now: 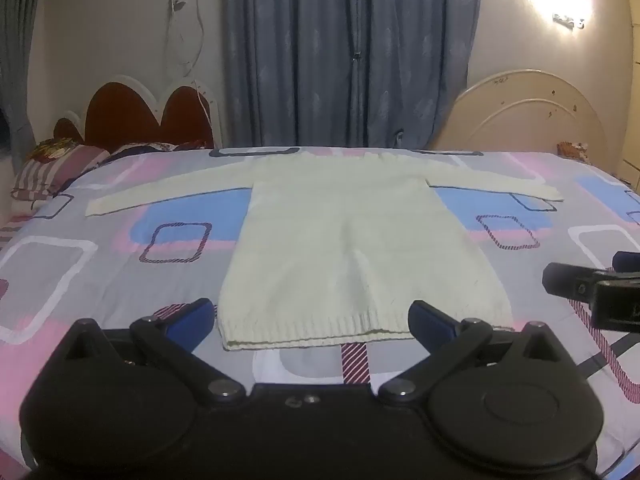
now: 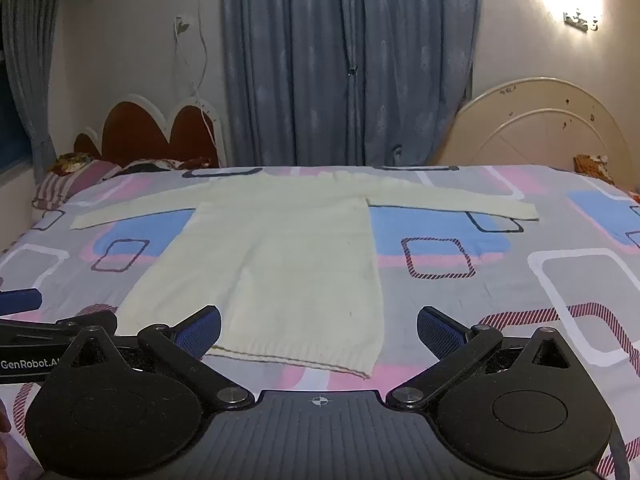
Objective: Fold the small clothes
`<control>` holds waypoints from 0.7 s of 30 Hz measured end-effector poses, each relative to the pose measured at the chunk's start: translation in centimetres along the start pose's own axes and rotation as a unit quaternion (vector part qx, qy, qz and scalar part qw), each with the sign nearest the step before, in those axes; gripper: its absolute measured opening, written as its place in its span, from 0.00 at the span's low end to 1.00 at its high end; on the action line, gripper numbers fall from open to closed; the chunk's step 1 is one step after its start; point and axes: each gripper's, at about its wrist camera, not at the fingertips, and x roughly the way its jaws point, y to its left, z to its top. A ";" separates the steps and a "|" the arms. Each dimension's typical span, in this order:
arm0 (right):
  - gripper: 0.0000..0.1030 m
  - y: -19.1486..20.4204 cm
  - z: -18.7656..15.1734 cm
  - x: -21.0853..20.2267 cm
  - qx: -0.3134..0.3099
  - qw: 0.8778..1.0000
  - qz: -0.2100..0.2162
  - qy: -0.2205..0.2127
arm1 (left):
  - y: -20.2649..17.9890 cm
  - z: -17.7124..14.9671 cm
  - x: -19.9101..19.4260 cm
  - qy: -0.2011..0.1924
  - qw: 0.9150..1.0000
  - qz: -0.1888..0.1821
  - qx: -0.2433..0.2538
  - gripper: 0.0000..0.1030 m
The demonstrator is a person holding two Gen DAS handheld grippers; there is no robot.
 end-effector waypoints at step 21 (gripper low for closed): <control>1.00 0.3 -0.1 0.5 0.003 1.000 0.004 -0.001 | 0.0 -0.4 0.7 0.002 1.000 0.000 0.001 1.00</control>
